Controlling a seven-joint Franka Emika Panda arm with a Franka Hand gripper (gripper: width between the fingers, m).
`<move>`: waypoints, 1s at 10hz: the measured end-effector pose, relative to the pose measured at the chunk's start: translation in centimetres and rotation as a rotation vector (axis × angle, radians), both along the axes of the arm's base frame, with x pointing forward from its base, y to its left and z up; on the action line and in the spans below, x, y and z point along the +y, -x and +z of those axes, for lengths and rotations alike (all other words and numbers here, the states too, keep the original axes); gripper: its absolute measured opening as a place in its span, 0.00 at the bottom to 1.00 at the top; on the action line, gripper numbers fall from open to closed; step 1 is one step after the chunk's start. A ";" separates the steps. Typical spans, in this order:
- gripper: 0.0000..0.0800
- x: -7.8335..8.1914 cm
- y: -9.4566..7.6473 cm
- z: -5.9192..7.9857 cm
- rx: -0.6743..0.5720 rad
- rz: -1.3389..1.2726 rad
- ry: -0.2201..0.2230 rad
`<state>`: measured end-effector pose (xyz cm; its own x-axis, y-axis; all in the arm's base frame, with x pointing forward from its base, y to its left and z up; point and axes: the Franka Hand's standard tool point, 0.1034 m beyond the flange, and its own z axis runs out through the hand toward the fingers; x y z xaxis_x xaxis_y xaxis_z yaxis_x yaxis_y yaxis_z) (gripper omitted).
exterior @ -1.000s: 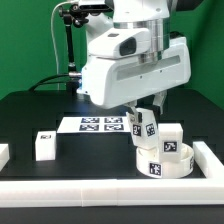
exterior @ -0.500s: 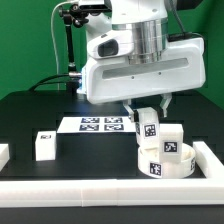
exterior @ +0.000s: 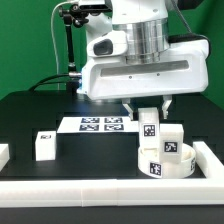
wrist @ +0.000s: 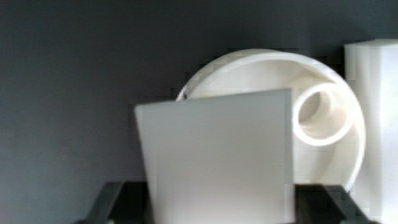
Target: Assemble stool
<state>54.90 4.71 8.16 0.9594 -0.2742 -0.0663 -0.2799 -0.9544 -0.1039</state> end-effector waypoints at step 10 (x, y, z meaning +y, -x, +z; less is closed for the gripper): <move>0.43 0.7 -0.4 -0.2 0.081 -0.918 -0.099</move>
Offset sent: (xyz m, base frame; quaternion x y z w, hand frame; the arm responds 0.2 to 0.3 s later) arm -0.0089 0.0042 -0.0092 0.0573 0.0151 0.2585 0.9642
